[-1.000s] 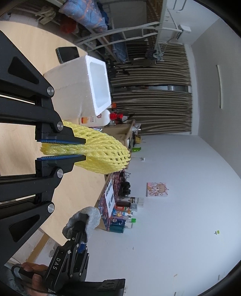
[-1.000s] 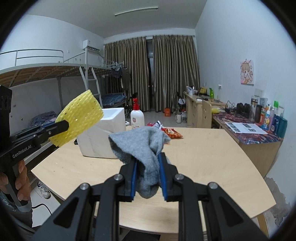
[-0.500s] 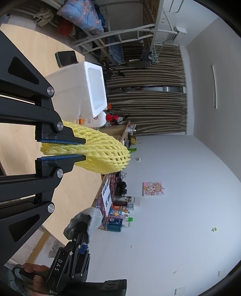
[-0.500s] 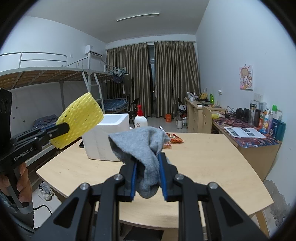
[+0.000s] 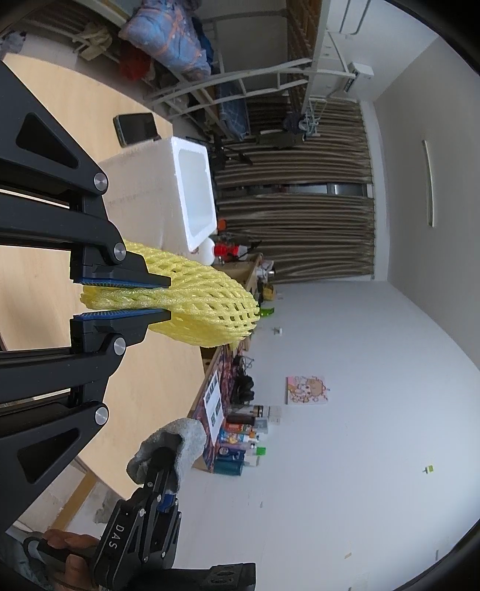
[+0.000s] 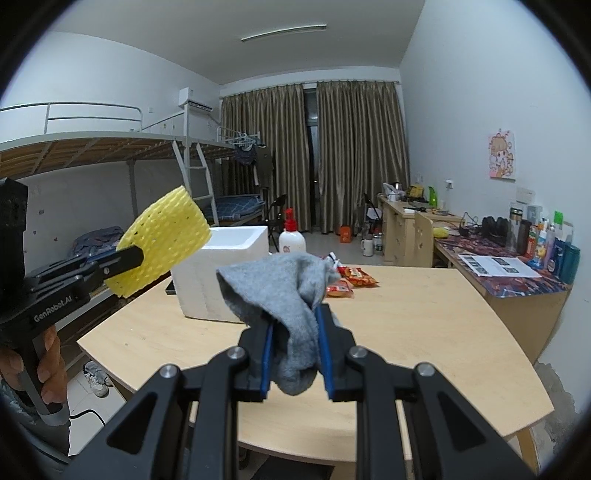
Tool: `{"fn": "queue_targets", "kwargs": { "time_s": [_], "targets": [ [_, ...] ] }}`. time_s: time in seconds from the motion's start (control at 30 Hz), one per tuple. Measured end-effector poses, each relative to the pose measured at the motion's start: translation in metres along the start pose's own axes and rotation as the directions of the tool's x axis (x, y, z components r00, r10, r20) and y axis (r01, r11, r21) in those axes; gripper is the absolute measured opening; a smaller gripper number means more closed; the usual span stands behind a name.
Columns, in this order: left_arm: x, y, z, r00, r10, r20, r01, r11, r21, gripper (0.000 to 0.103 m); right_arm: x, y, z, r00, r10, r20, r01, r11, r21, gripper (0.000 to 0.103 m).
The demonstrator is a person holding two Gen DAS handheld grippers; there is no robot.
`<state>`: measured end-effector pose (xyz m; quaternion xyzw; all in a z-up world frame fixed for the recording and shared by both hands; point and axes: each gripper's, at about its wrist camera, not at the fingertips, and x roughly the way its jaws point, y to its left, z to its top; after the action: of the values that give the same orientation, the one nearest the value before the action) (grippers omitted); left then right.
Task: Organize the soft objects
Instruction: 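Carry the mesh sleeve and grey sock with both grippers over the foam box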
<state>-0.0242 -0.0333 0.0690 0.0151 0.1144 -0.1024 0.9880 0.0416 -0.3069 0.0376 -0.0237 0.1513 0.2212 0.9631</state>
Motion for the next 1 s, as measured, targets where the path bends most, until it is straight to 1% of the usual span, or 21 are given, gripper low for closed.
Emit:
{"fn": "queue_targets", "kwargs": {
  "time_s": [0.37, 0.77, 1.0],
  "targets": [
    [-0.005, 0.026, -0.001, 0.996, 0.093, -0.007, -0.093, 0.995, -0.020, 0.011, 0.024, 0.015, 0.009, 0.996, 0.094, -0.009, -0.094, 0.995, -0.023, 0.025],
    [0.000, 0.060, 0.003, 0.982, 0.185, -0.029, -0.187, 0.981, -0.054, 0.011, 0.058, 0.038, 0.023, 0.979, 0.202, -0.028, -0.203, 0.977, -0.062, 0.025],
    [0.008, 0.075, 0.009, 0.975, 0.219, -0.028, -0.220, 0.973, -0.066, 0.011, 0.076, 0.046, 0.034, 0.968, 0.247, -0.035, -0.249, 0.966, -0.071, 0.025]
  ]
}}
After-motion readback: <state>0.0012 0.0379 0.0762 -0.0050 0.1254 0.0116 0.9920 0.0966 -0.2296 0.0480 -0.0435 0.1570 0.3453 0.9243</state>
